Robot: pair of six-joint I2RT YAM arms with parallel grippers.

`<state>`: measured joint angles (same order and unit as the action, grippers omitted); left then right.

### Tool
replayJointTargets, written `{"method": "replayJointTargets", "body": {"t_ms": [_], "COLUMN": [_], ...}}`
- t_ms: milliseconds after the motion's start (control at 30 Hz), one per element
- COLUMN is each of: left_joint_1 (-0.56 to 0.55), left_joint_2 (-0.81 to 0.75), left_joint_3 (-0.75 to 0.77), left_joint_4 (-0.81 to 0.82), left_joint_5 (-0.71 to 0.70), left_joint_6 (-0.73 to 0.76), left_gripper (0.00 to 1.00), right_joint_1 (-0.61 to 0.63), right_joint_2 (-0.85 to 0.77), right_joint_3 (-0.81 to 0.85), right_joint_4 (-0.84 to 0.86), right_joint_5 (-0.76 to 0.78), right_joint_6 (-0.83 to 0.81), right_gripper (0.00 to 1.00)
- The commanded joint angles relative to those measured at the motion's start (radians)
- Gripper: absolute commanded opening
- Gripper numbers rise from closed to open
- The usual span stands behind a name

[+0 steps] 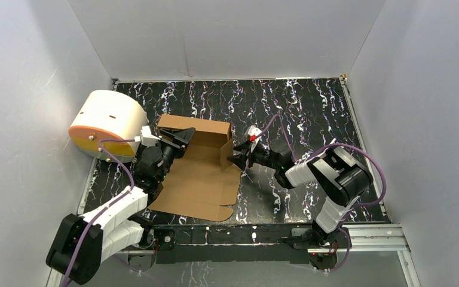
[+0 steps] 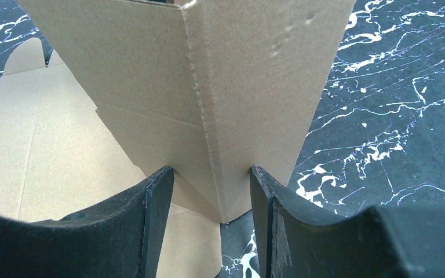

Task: Fold the paper box

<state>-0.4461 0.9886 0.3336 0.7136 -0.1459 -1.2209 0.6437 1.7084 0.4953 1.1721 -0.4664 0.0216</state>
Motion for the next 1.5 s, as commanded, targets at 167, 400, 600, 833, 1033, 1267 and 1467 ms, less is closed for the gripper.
{"method": "replayJointTargets", "body": {"t_ms": [167, 400, 600, 833, 1033, 1267, 1467], "left_joint_1": [0.030, 0.030, 0.030, 0.029, 0.026, 0.013, -0.016], "left_joint_2": [0.125, 0.157, 0.174, 0.212, 0.213, 0.193, 0.196], "left_joint_3": [0.043, 0.029, 0.033, 0.020, 0.006, 0.001, 0.002], "left_joint_4": [0.229, 0.283, 0.291, 0.320, 0.331, 0.331, 0.333], "left_joint_5": [0.041, 0.030, 0.023, 0.038, 0.058, 0.067, 0.069], "left_joint_6": [-0.150, -0.173, -0.174, -0.200, -0.225, -0.239, -0.248], "left_gripper": [0.50, 0.38, 0.25, 0.01, 0.00, 0.00, 0.00], "right_joint_1": [0.014, 0.025, 0.033, 0.040, 0.046, 0.077, 0.089], "right_joint_2": [-0.012, -0.022, -0.021, -0.035, -0.033, -0.015, 0.027], "right_joint_3": [0.009, 0.008, 0.009, 0.005, 0.007, 0.041, 0.057], "right_joint_4": [0.061, 0.064, 0.068, 0.106, 0.151, 0.198, 0.269], "right_joint_5": [0.026, 0.044, 0.058, 0.099, 0.154, 0.220, 0.326], "right_joint_6": [-0.020, -0.060, -0.077, -0.086, -0.095, -0.132, -0.158], "right_gripper": [0.60, 0.60, 0.60, 0.60, 0.61, 0.61, 0.61]}}
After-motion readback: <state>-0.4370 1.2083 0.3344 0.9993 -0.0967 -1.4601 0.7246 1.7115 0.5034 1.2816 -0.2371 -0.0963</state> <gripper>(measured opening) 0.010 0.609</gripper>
